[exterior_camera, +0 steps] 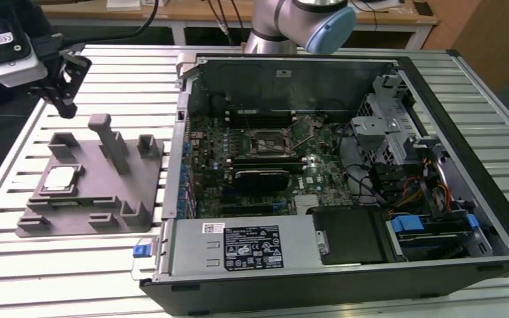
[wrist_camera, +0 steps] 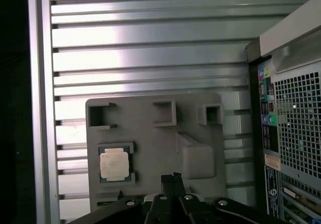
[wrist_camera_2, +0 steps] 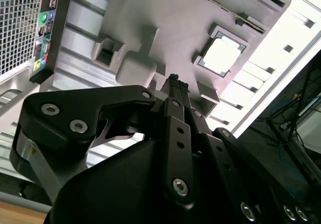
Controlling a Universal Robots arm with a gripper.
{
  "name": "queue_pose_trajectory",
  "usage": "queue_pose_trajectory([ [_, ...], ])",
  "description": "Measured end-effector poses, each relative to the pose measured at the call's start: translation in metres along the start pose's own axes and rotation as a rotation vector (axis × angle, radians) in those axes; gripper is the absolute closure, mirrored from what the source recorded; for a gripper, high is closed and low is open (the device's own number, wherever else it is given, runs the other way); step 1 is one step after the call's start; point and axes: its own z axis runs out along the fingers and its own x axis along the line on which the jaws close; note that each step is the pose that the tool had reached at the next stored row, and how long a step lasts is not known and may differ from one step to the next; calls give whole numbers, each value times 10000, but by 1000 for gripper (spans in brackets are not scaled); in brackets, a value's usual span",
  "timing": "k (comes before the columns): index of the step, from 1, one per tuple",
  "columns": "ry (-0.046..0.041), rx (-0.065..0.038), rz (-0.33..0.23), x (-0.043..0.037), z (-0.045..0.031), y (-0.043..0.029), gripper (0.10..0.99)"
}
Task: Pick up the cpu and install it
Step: 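Reach for the cpu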
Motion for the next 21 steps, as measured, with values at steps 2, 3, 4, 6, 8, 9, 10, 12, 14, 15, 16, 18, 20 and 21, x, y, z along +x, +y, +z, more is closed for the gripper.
queue_pose_trajectory([
  [2, 0, 0, 0, 33, 15, -3, 980],
  [3, 0, 0, 0, 49, 23, -5, 980],
  [4, 0, 0, 0, 65, 31, -6, 980],
  [6, 1, 0, 0, 100, 49, -10, 980],
  [8, 0, 0, 0, 137, 69, -14, 980],
  [9, 0, 0, 0, 155, 79, -16, 980],
  [10, 0, 0, 0, 173, 89, -18, 980],
  [12, -1, -1, 0, 208, 112, -22, 980],
  [14, 0, 0, 0, 237, 135, -26, 980],
  [15, 0, 0, 0, 251, 148, -29, 980],
  [16, 0, 1, 0, 265, 160, -32, 980],
  [18, 1, 2, 0, 293, 184, -37, 980],
  [20, 2, 2, 0, 319, 209, -43, 980],
  [21, 1, 2, 1, 331, 221, -46, 980],
])
